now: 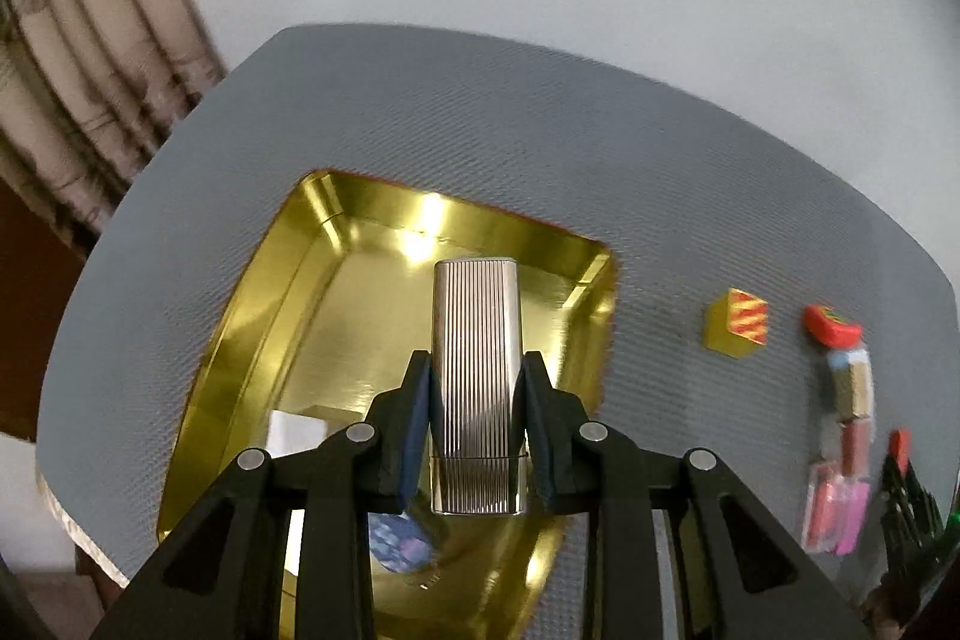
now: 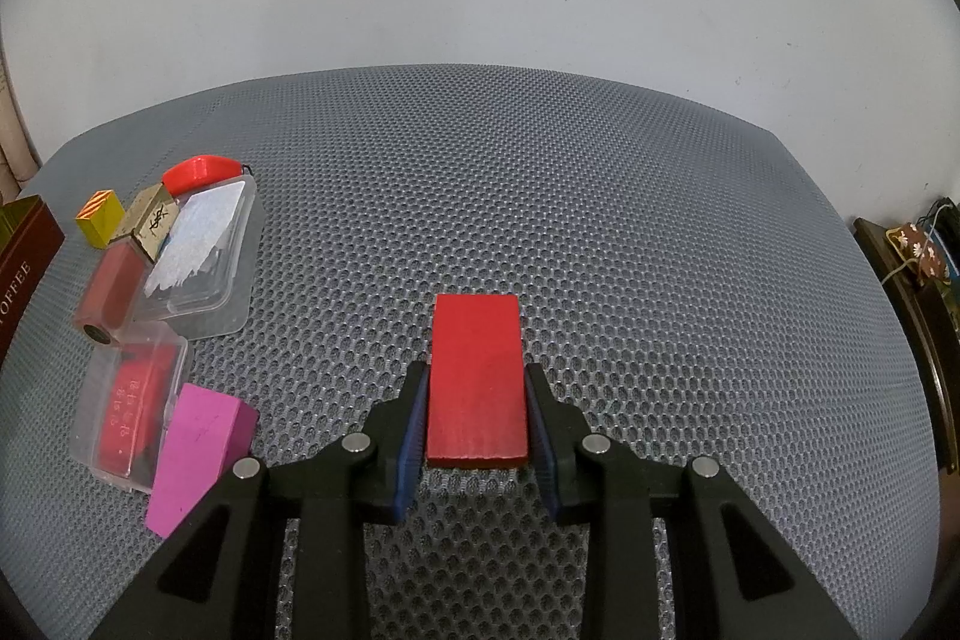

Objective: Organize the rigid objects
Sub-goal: 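Carry the silver case over the gold tin and release it inside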

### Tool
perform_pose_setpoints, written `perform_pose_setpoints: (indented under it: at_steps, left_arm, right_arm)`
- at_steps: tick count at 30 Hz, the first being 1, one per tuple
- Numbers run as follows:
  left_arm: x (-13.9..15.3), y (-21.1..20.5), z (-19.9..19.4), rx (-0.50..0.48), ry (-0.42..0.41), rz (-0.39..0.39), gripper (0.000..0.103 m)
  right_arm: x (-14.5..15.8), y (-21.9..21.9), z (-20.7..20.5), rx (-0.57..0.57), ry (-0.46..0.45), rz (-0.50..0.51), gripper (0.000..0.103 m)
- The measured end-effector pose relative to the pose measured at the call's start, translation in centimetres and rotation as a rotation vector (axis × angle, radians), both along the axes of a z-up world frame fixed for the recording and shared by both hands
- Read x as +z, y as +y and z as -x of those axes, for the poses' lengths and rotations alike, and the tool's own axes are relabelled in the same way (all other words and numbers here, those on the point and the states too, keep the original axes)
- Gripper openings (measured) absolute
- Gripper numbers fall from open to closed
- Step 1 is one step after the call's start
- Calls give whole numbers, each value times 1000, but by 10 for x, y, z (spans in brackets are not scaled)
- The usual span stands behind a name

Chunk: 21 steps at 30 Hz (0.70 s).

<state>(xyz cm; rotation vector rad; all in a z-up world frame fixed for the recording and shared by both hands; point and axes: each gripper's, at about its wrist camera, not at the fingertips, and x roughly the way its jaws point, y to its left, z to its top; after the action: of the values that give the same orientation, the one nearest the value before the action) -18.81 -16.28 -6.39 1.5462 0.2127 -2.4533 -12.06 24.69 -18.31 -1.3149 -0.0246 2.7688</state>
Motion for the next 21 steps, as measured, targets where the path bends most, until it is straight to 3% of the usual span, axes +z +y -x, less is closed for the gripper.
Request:
perform_pose_setpoints:
  at_steps: [21]
  left_arm:
    - [-45, -48, 19, 92, -70, 25, 26]
  right_arm:
    - [-2, 2, 1, 0, 0, -4, 31]
